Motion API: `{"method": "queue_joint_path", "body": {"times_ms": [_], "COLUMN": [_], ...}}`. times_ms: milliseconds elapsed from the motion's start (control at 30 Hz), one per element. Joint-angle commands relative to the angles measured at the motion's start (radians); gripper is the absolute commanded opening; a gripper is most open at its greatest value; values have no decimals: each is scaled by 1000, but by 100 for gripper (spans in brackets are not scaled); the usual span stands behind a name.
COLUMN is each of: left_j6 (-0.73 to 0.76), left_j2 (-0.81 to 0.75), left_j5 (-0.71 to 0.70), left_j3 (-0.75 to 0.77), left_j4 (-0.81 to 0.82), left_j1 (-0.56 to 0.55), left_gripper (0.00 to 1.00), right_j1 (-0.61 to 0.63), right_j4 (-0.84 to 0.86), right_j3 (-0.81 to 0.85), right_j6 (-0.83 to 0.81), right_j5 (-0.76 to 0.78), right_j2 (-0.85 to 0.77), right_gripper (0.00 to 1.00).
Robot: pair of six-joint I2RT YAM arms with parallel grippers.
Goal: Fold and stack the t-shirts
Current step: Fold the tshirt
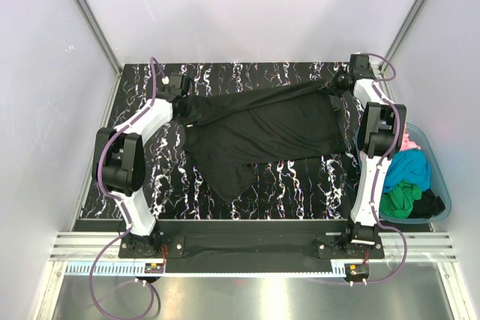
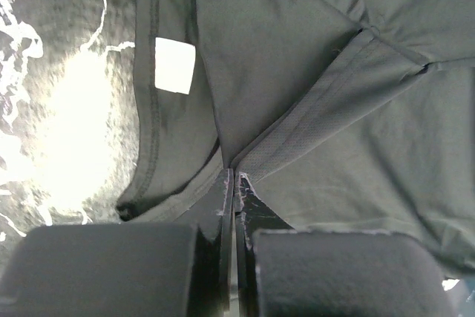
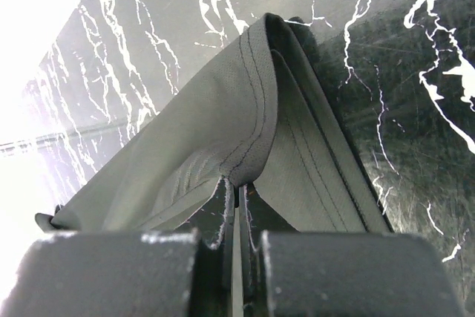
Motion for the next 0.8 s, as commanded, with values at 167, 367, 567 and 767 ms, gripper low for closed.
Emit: {"method": "queue_joint_path", "body": {"times_ms": [167,367,567,767], "left_j6": [-145,-178,-198,-239], "left_j2": [-42,-38,-32,-52], "left_j5": [5,-7,-27,-21], "left_j3": [-67,-95,-95,-100], "left_j4": [-8,-13,-39,-29], "left_j1": [-37,-47,-54,-60], "left_gripper": [0,0,0,0], "right_j1": [-7,-13,-18,-18], "right_j4": [53,45,51,50], "right_j3": [-88,-125,-140,-125], "right_j6": [-35,-65,-62,-62], "right_j5": [-16,3,1,-11], "right_j2": [-107,-121,-119,-133], "right_gripper": [0,0,0,0]}}
